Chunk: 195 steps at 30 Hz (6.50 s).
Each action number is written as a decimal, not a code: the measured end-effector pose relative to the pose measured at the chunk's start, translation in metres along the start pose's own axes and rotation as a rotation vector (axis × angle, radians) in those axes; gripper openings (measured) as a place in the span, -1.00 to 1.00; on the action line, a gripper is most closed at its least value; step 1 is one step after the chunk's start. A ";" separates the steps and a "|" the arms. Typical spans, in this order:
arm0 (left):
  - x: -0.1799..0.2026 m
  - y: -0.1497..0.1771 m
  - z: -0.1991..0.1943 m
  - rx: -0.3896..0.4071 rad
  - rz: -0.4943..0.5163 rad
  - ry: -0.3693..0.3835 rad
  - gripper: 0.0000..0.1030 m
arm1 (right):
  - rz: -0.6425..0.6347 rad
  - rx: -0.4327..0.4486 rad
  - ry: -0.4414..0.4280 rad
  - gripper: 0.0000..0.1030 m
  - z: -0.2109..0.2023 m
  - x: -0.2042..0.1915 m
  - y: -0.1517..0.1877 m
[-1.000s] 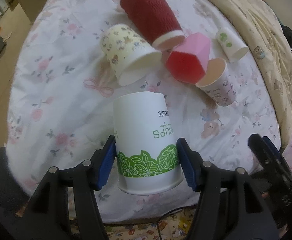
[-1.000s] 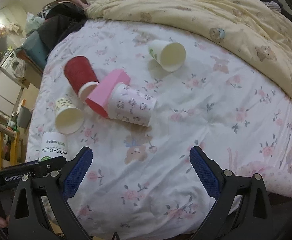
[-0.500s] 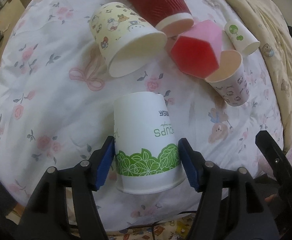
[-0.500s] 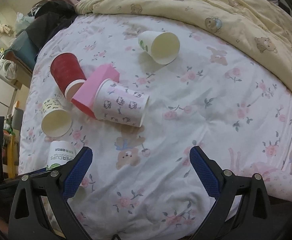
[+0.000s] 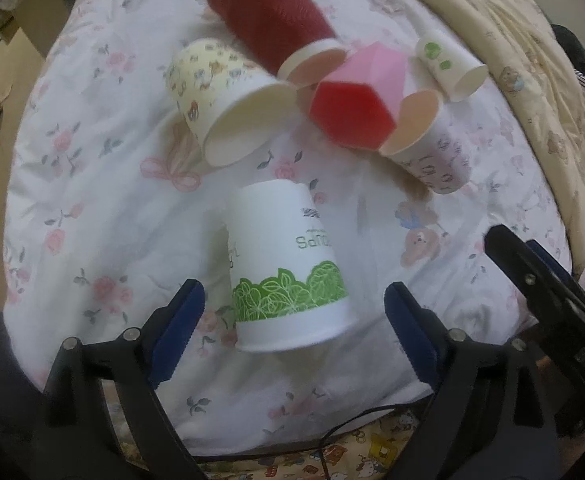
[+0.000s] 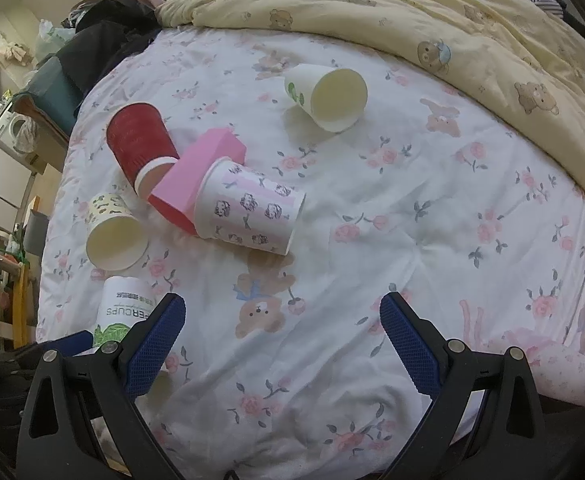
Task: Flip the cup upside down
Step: 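Lift the white green-leaf cup with the left gripper and carry it, then grasp the white green-leaf cup with the right gripper while the left gripper releases it, then rotate the right gripper to turn the cup rim-down, then lower the cup onto the bed and open the right gripper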
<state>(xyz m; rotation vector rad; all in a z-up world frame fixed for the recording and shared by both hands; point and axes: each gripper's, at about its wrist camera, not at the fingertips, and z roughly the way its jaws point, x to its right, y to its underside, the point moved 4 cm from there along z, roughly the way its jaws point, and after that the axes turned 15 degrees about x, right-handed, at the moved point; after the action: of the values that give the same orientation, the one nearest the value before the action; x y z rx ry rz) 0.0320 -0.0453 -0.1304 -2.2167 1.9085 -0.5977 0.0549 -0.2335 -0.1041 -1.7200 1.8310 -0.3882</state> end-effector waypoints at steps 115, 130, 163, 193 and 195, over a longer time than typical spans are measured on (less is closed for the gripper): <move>0.028 -0.005 -0.085 0.278 0.204 0.283 0.74 | 0.082 -0.132 -0.463 0.17 -0.001 -0.067 -0.009; 0.014 0.007 -0.059 0.179 0.198 0.201 0.74 | -0.019 -0.114 -0.461 0.16 -0.013 -0.077 -0.006; -0.091 -0.015 -0.056 0.172 -0.062 -0.122 0.74 | -0.489 -0.119 -0.251 0.17 0.073 -0.140 0.006; -0.048 -0.004 -0.123 0.484 0.096 -0.065 0.90 | -0.108 0.217 -0.175 0.93 -0.082 -0.057 0.004; -0.046 0.001 -0.132 0.535 0.104 -0.082 0.94 | -0.106 0.242 -0.158 0.93 -0.087 -0.054 0.009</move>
<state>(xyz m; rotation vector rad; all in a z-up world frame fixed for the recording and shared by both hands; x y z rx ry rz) -0.0258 0.0180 -0.0204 -1.7655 1.5750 -0.8630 -0.0051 -0.1956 -0.0296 -1.6350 1.5194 -0.4812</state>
